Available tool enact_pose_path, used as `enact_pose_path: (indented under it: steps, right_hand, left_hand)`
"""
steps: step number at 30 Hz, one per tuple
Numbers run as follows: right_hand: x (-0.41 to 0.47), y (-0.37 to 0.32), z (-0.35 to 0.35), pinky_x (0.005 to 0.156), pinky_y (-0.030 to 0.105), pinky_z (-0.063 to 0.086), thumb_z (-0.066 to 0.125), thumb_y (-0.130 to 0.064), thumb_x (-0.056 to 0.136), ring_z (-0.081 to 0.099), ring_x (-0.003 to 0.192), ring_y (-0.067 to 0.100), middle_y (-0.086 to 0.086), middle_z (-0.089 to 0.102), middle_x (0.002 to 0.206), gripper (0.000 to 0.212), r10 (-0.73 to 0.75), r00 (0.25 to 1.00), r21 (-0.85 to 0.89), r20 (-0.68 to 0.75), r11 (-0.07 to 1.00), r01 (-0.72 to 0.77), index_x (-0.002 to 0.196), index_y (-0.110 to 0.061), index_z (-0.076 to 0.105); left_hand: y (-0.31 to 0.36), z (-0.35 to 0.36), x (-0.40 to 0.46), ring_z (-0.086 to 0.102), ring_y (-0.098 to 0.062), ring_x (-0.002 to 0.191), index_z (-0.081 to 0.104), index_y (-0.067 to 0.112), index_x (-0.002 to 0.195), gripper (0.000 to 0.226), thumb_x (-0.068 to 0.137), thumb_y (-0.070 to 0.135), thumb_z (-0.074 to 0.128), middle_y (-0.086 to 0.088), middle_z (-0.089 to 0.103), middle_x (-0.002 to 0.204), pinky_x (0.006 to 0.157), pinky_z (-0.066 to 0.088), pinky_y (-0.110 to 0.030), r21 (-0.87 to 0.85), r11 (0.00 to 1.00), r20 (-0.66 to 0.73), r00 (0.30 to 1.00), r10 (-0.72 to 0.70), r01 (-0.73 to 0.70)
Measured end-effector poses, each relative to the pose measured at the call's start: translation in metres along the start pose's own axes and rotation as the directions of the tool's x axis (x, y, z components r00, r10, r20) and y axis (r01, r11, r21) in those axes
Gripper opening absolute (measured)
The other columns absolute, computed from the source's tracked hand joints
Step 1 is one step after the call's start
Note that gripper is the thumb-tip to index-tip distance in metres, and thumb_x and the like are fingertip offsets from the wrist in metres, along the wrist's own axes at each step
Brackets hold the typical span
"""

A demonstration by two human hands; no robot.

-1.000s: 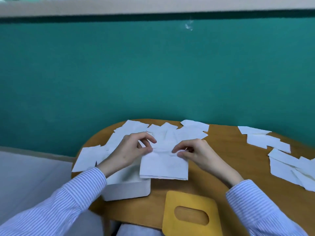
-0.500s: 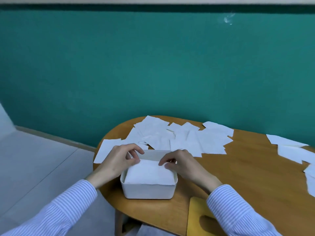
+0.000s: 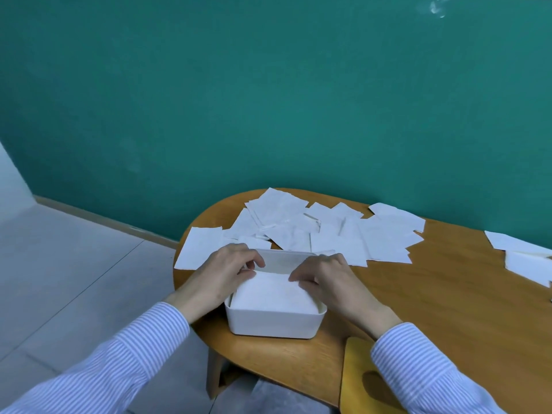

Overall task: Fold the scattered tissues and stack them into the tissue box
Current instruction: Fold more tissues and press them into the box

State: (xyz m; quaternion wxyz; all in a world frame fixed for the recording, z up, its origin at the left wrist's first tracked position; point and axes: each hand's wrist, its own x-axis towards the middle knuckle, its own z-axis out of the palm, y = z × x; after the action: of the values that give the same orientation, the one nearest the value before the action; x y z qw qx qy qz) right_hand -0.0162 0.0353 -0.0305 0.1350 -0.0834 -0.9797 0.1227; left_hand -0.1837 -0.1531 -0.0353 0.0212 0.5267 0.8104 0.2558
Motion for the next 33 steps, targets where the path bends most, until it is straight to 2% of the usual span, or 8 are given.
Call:
enact_pose_path:
  steps: [3,7,10,15,24,26,30,33]
  right_hand:
    - [-0.003,-0.003,-0.008,0.095,0.030,0.030,0.062,-0.035,0.093,0.053,0.108,0.008,-0.018,0.063,0.120,0.021,-0.027,0.999,-0.066,-0.046,0.998,0.024,0.113,-0.038,0.067]
    - [-0.004,-0.011,-0.014,0.102,0.028,0.020,0.063,-0.048,0.090,0.049,0.114,0.001,-0.021,0.060,0.125,0.034,-0.043,0.988,-0.052,0.149,0.997,0.051,0.122,-0.040,0.061]
    - [0.004,-0.017,-0.006,0.102,0.031,0.014,0.066,-0.046,0.087,0.050,0.117,0.007,-0.016,0.057,0.125,0.042,-0.010,0.963,-0.173,0.269,0.983,0.058,0.128,-0.041,0.058]
    - [0.012,-0.014,0.002,0.102,0.035,0.008,0.068,-0.045,0.087,0.052,0.121,0.010,-0.015,0.057,0.128,0.043,0.039,0.942,-0.292,0.333,0.954,0.064,0.128,-0.043,0.057]
    - [0.012,-0.013,0.001,0.114,0.040,0.002,0.064,-0.043,0.090,0.044,0.128,0.012,-0.013,0.054,0.131,0.041,0.048,0.921,-0.241,0.386,0.969,0.051,0.130,-0.042,0.058]
    - [0.007,-0.010,-0.002,0.116,0.038,0.006,0.059,-0.043,0.092,0.044,0.127,0.010,-0.012,0.054,0.128,0.037,0.014,0.938,-0.154,0.347,0.987,0.042,0.130,-0.041,0.059]
    - [-0.009,0.001,-0.014,0.103,0.029,0.039,0.056,-0.038,0.094,0.049,0.117,-0.001,-0.022,0.058,0.122,0.026,0.060,0.991,0.232,0.116,0.969,-0.086,0.118,-0.039,0.066]
    - [-0.025,0.013,-0.032,0.092,0.017,0.042,0.056,-0.029,0.096,0.054,0.110,-0.005,-0.025,0.061,0.113,0.020,0.133,0.991,0.328,-0.017,0.937,-0.120,0.107,-0.039,0.070]
  left_hand:
    - [0.002,-0.003,-0.003,0.047,0.004,0.106,0.067,0.034,0.117,0.021,0.098,0.029,0.063,0.019,0.057,0.111,0.086,0.034,-0.009,0.043,0.996,-0.027,0.997,0.074,-0.073]
    - [0.009,-0.006,-0.002,0.053,0.006,0.109,0.068,0.033,0.125,0.032,0.093,0.037,0.069,0.022,0.062,0.119,0.096,0.044,-0.017,-0.006,0.995,0.205,0.974,0.100,-0.101]
    - [0.011,-0.001,0.003,0.053,0.000,0.114,0.066,0.032,0.129,0.040,0.090,0.034,0.074,0.018,0.062,0.127,0.101,0.047,-0.026,0.070,0.995,0.319,0.947,0.042,-0.068]
    - [0.010,0.008,0.008,0.054,-0.006,0.115,0.067,0.034,0.125,0.038,0.088,0.036,0.075,0.016,0.061,0.128,0.098,0.050,-0.027,0.156,0.986,0.336,0.942,0.002,-0.057]
    - [0.012,0.008,0.017,0.052,-0.006,0.114,0.068,0.030,0.126,0.035,0.092,0.034,0.071,0.014,0.057,0.126,0.096,0.049,-0.025,0.205,0.968,0.439,0.898,0.039,-0.142]
    - [0.011,0.003,0.019,0.054,-0.001,0.109,0.069,0.032,0.123,0.031,0.093,0.038,0.069,0.018,0.060,0.121,0.095,0.050,-0.026,0.148,0.984,0.405,0.914,0.035,-0.103]
    - [0.017,-0.001,0.020,0.053,0.005,0.106,0.068,0.038,0.119,0.024,0.098,0.041,0.058,0.023,0.062,0.114,0.094,0.049,-0.029,0.055,0.996,0.183,0.982,0.053,-0.064]
    - [0.036,0.005,0.027,0.050,0.001,0.115,0.065,0.037,0.124,0.027,0.100,0.036,0.053,0.020,0.060,0.119,0.098,0.044,-0.028,0.040,0.995,0.053,0.995,0.087,-0.089]
